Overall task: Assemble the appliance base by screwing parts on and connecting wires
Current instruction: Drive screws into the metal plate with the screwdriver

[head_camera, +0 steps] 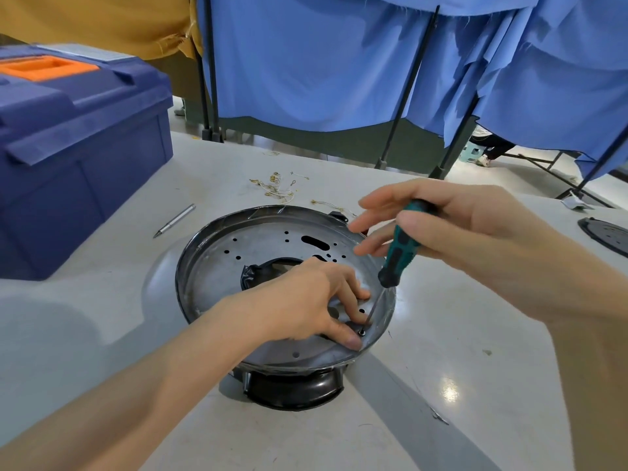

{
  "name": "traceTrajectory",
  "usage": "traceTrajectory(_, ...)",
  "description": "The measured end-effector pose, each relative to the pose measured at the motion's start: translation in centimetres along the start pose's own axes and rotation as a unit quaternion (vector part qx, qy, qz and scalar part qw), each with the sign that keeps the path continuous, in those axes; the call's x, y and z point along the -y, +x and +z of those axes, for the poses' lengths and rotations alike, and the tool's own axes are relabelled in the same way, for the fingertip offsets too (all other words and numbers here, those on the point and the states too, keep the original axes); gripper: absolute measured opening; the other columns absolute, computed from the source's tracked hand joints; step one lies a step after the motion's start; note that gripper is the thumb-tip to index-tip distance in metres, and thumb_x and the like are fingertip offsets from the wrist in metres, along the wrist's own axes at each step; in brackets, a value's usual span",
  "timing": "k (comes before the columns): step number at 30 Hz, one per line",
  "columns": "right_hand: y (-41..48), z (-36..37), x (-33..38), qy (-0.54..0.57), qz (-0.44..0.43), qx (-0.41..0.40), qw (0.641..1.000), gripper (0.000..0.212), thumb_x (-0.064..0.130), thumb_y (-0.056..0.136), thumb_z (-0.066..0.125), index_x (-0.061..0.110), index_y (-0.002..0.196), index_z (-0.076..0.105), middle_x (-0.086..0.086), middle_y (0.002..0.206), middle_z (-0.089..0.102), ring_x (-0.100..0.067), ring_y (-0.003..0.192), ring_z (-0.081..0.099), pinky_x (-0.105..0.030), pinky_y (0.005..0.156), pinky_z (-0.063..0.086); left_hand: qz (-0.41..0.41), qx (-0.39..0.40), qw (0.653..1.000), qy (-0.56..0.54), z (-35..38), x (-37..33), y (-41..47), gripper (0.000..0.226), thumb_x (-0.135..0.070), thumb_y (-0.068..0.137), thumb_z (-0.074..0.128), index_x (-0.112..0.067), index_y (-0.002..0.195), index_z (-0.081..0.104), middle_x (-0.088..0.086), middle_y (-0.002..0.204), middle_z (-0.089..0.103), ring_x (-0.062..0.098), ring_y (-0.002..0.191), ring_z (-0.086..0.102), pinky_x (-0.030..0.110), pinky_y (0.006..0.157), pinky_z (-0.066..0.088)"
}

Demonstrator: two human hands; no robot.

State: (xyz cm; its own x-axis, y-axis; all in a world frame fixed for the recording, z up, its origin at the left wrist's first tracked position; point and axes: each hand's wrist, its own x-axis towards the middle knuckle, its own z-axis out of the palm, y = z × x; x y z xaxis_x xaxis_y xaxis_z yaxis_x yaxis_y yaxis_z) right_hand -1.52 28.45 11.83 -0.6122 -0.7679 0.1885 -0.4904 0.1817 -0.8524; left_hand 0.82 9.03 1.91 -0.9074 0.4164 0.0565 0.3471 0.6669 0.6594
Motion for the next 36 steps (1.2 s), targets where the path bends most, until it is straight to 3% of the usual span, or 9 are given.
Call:
traceTrajectory(9, 0.7, 3.9, -0.9, -0.233, -0.059, -0.320, 0.916, 0.027, 0.031, 0.088, 0.070, 0.007, 0.075, 0.065, -0.007, 0.057, 0.063, -0.026, 0.057, 0.067, -0.046, 0.057, 0.055, -0.032, 0.010, 0.999, -0.009, -0.1, -0.3, 0.0, 0.027, -0.033, 0.068, 0.087, -0.027, 0.092, 0.078, -0.032, 0.103, 0.052, -0.009, 0.103, 0.051, 0.016, 0.091, 0.039)
traceTrajectory(11, 1.2, 4.8, -0.7, -0.257, -0.081, -0.291, 0.918, 0.014, 0.033, 0.094, 0.062, 0.022, 0.099, 0.069, -0.004, 0.057, 0.058, -0.022, 0.057, 0.064, -0.043, 0.061, 0.055, -0.039, 0.013, 0.999, -0.017, -0.1, -0.4, -0.1, 0.027, -0.032, 0.068, 0.087, -0.026, 0.092, 0.078, -0.030, 0.105, 0.054, -0.006, 0.103, 0.052, 0.020, 0.092, 0.041)
traceTrajectory(14, 1.2, 4.1, 0.4, -0.275, -0.014, -0.215, 0.937, 0.042, 0.058, 0.088, 0.042, 0.033, 0.114, 0.063, 0.001, 0.070, 0.063, -0.017, 0.068, 0.064, -0.040, 0.069, 0.056, -0.046, 0.018, 0.998, -0.032, -0.2, -0.5, -0.1, 0.028, -0.029, 0.069, 0.087, -0.023, 0.095, 0.078, -0.027, 0.107, 0.054, -0.003, 0.110, 0.054, 0.024, 0.099, 0.041)
traceTrajectory(18, -0.4, 1.0, 1.0, -0.361, 0.102, -0.057, 0.925, 0.058, 0.061, 0.084, 0.038, 0.040, 0.138, 0.036, 0.027, 0.111, 0.053, 0.006, 0.095, 0.060, -0.007, 0.083, 0.047, -0.050, 0.022, 0.998, -0.019, -0.2, -0.6, -0.1, 0.027, -0.028, 0.070, 0.086, -0.024, 0.096, 0.078, -0.029, 0.106, 0.053, -0.004, 0.108, 0.052, 0.021, 0.095, 0.040)
traceTrajectory(24, -0.3, 1.5, 0.8, -0.259, 0.022, -0.110, 0.959, 0.034, 0.032, 0.088, 0.064, 0.034, 0.122, 0.059, 0.009, 0.089, 0.066, -0.004, 0.058, 0.071, -0.016, 0.070, 0.056, -0.041, 0.014, 0.999, -0.028, -0.1, -0.4, -0.1, 0.026, -0.030, 0.069, 0.087, -0.026, 0.093, 0.078, -0.026, 0.110, 0.055, -0.008, 0.103, 0.052, 0.011, 0.088, 0.037)
traceTrajectory(27, 0.2, 2.5, 0.2, -0.302, -0.009, -0.203, 0.931, 0.013, 0.030, 0.089, 0.065, 0.019, 0.093, 0.063, -0.006, 0.074, 0.064, -0.011, 0.048, 0.067, -0.029, 0.049, 0.057, -0.037, 0.006, 0.999, -0.004, 0.0, -0.3, -0.1, 0.027, -0.033, 0.069, 0.086, -0.029, 0.095, 0.078, -0.026, 0.113, 0.055, -0.009, 0.099, 0.048, 0.004, 0.077, 0.031)
traceTrajectory(29, 0.5, 2.5, 0.1, -0.391, 0.016, -0.221, 0.893, 0.036, 0.052, 0.086, 0.057, 0.016, 0.085, 0.059, -0.005, 0.067, 0.064, -0.018, 0.052, 0.064, -0.041, 0.056, 0.056, -0.037, 0.002, 0.999, -0.006, 0.0, -0.2, 0.0, 0.027, -0.034, 0.069, 0.087, -0.029, 0.095, 0.078, -0.025, 0.116, 0.057, -0.007, 0.102, 0.049, 0.008, 0.079, 0.033)
traceTrajectory(33, 0.3, 0.9, 1.0, -0.388, 0.104, -0.085, 0.912, 0.057, 0.060, 0.084, 0.041, 0.032, 0.133, 0.046, 0.015, 0.110, 0.058, -0.004, 0.089, 0.064, -0.015, 0.080, 0.050, -0.041, 0.001, 0.999, -0.028, 0.0, -0.2, -0.1, 0.025, -0.031, 0.068, 0.088, -0.028, 0.090, 0.078, -0.026, 0.111, 0.058, -0.009, 0.102, 0.053, 0.011, 0.083, 0.037)
traceTrajectory(36, 0.0, 0.0, 1.4, -0.281, 0.065, -0.024, 0.957, 0.053, 0.044, 0.085, 0.058, 0.034, 0.135, 0.048, 0.016, 0.118, 0.064, -0.001, 0.101, 0.067, -0.025, 0.091, 0.055, -0.035, 0.007, 0.999, -0.020, 0.0, -0.2, -0.1, 0.026, -0.033, 0.069, 0.087, -0.029, 0.093, 0.078, -0.028, 0.108, 0.055, -0.013, 0.099, 0.051, 0.008, 0.081, 0.035)
